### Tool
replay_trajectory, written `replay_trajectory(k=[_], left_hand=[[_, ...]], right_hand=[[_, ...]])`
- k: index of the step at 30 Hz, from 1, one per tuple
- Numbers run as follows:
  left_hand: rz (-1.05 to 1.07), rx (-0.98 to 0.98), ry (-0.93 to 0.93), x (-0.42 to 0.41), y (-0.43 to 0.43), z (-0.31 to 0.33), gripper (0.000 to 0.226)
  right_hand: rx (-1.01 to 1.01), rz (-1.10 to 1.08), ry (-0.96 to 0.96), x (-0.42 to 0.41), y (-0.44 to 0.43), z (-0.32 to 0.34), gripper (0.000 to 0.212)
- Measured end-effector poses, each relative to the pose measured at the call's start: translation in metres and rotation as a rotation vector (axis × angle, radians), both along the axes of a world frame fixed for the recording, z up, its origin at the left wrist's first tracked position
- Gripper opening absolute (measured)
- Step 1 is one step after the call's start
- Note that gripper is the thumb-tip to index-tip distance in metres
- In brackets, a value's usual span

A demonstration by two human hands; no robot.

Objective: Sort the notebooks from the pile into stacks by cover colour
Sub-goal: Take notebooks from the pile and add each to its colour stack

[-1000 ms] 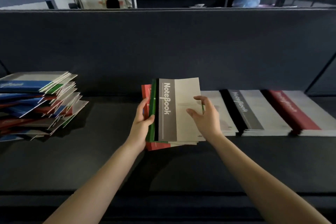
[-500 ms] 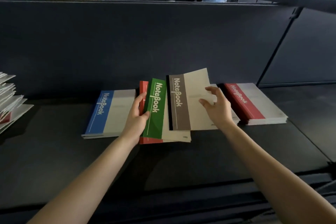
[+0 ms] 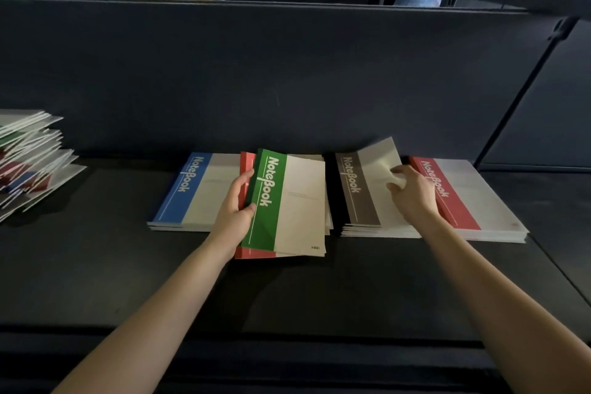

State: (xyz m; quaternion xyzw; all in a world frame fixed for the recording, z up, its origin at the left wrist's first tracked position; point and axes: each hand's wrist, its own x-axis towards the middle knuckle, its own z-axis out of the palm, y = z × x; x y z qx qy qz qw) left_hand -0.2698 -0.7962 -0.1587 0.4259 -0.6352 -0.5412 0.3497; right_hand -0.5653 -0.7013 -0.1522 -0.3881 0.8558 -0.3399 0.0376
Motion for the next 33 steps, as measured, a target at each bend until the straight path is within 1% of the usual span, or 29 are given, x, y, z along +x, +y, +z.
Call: replay_trajectory(k=[3,8,12,16,19,22,25,26,27,28,30,31,33], left_hand=[[0.006,-0.019,-0.023,-0.001,0.000,0.001,0.053],[0.016,-0.027,-0.031,-0.003,0.003,0.000,0.053],[0.024,-0.045,-0.024,-0.004,0.003,-0.001,0.053],[0.022,-0.054,0.006,-0.002,0.006,-0.002,0.054],[0.026,-0.047,0.038,0.000,0.007,-0.001,0.055],[0.047,-0.047,0.127,0.005,0.011,0.002,0.054],[0.047,-0.075,0.215,0.012,0.015,0.010,0.054],[0.047,-0.082,0.240,0.013,0.015,0.013,0.054],[0.050,-0.084,0.262,0.014,0.015,0.016,0.054],[0.058,-0.086,0.278,0.015,0.014,0.019,0.054],[0.090,-0.092,0.291,0.018,0.013,0.023,0.052],[0.105,-0.090,0.295,0.021,0.012,0.024,0.052],[0.127,-0.065,0.317,0.027,0.011,0.024,0.054]], right_hand=[[0.051,0.032,0.113,0.002,-0.001,-0.010,0.030],[0.133,0.028,0.117,0.007,-0.002,-0.012,0.036],[0.112,0.017,0.126,0.008,-0.002,-0.012,0.034],[0.091,-0.017,0.248,0.012,0.003,-0.013,0.031],[0.032,-0.061,0.330,0.014,0.005,-0.014,0.029],[-0.039,-0.048,0.427,0.015,0.009,-0.014,0.027],[-0.239,0.013,0.557,0.034,0.010,-0.006,0.029],[-0.293,0.078,0.540,0.048,0.010,-0.001,0.030],[-0.315,0.177,0.425,0.065,0.010,0.006,0.031],[-0.286,0.285,0.219,0.081,0.009,0.014,0.033],[-0.166,0.480,-0.275,0.112,0.001,0.022,0.047],[-0.165,0.511,-0.445,0.125,-0.005,0.022,0.055],[-0.247,0.455,-0.579,0.141,-0.015,0.018,0.062]])
